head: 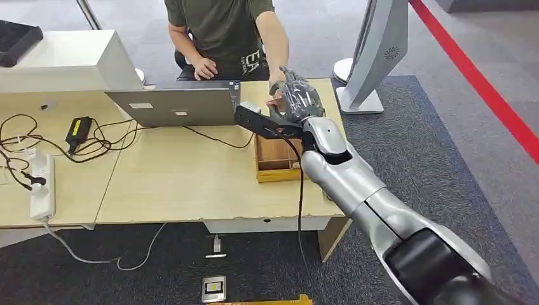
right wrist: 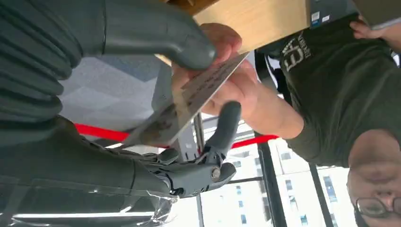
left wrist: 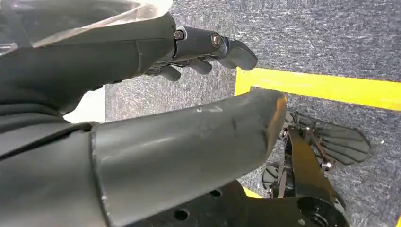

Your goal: Pass the card to the sensor for recognition and then transmit it.

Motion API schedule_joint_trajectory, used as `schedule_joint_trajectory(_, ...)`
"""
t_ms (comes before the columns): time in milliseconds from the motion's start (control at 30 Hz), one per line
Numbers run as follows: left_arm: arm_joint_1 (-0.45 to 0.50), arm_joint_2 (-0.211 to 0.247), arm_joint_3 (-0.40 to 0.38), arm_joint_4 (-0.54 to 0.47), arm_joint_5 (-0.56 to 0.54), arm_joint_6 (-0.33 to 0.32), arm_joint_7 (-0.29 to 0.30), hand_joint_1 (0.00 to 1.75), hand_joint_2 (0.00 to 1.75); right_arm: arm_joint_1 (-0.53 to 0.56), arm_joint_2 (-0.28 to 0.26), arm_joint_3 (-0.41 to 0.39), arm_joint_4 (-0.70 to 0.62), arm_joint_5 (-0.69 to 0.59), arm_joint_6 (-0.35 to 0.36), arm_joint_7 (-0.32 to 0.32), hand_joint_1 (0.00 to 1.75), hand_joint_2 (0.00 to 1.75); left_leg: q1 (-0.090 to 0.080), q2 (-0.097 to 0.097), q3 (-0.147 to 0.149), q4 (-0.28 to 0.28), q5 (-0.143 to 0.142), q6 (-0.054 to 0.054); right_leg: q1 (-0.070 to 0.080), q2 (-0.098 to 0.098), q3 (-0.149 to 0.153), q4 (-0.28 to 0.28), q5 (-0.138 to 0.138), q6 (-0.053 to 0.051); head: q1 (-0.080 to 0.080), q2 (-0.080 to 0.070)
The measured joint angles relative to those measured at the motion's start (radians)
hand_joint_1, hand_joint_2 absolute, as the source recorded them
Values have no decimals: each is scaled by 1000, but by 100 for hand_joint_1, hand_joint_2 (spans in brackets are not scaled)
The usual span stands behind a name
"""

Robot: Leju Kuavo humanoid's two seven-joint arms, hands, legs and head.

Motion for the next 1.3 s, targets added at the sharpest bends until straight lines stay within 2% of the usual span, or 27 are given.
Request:
schedule_joint_trajectory(367,0,-3,5,0,3,13,0,0,0,16,-3,0,-7,95,-5,48,0,0,0,0,0,0,0,0,0,0,0,0,0,0,0,0)
schedule_joint_trajectory(500,0,-5,5,0,4,16,0,0,0,29,-5,-4,-26,91,38,53,0,0,0,0,0,0,0,0,0,0,0,0,0,0,0,0)
schedule_joint_trajectory(600,0,-7,6,-1,5,15,-4,0,0,46,-10,-10,-50,59,95,53,0,0,0,0,0,0,0,0,0,0,0,0,0,0,0,0)
schedule_joint_trajectory(733,0,-8,6,-1,6,12,-3,0,0,96,-29,-24,-106,3,140,18,0,0,0,0,0,0,0,0,0,0,0,-1,0,0,0,0)
schedule_joint_trajectory(900,2,-10,8,-1,10,5,-6,0,0,198,-110,-33,-265,-160,222,14,0,0,0,0,0,0,0,0,0,0,0,-2,0,0,0,0)
schedule_joint_trajectory(933,2,-10,8,-1,10,3,-6,0,0,220,-133,-33,-305,-185,233,17,0,175,0,0,0,0,0,0,0,0,0,-2,0,0,0,0)
schedule_joint_trajectory(1100,5,-9,8,-1,0,0,-20,0,0,298,-252,-31,-482,-229,223,62,0,175,0,0,0,0,-1,1,0,0,0,-3,0,0,0,0)
schedule_joint_trajectory(1300,5,-8,9,-1,2,2,-79,0,0,383,-380,-12,-681,-82,128,151,0,175,0,0,0,0,-1,1,0,0,0,-3,0,0,0,0)
